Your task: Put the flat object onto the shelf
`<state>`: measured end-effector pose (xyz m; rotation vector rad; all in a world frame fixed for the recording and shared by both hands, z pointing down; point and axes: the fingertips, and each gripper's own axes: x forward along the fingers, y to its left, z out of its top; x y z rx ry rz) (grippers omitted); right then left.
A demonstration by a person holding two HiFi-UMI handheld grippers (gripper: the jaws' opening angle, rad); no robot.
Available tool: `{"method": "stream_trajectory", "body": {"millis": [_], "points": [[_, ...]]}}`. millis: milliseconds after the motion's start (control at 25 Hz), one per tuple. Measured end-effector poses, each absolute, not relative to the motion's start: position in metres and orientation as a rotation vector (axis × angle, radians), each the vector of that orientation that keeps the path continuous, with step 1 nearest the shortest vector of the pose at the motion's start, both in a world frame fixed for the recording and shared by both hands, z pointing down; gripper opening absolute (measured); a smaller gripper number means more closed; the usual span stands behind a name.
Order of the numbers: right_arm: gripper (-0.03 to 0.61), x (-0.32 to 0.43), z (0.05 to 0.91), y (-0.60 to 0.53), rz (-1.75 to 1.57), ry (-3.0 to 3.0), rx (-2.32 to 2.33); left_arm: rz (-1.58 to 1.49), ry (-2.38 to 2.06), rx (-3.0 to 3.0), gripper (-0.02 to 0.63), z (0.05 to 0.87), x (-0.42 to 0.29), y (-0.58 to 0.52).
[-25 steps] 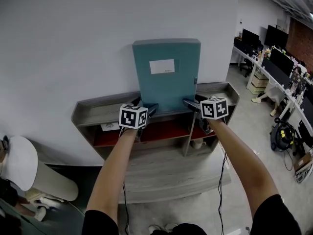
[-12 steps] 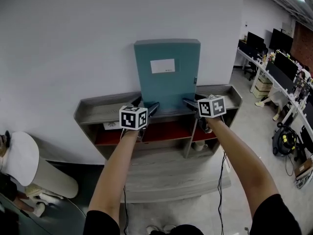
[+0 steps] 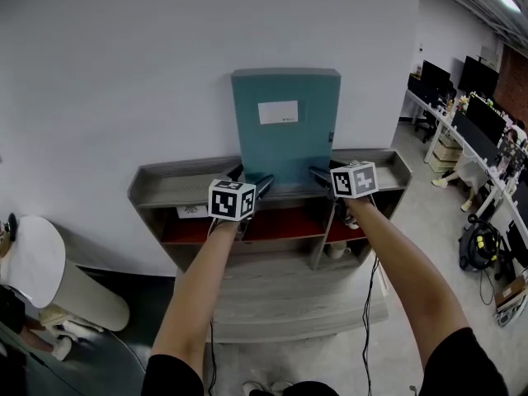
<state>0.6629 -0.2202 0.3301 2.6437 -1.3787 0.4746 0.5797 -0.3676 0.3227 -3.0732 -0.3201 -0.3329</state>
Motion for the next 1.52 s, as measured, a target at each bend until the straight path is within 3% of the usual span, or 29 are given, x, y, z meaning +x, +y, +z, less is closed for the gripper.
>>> {"method": "stream_trajectory", "body": {"millis": [920,1520], "points": [[0.244,0.669,0.336,-0.225,0.361,-1.264,2.642,-0.405,-0.288,-3.062,0.391,0.326,0.585,-0.369],[0.282,0.643,0.334,-0.195,0.411,-1.328,2.666,-0.424,-0.296,-3.045,0.391,0.323,0.573,-0.386]]}}
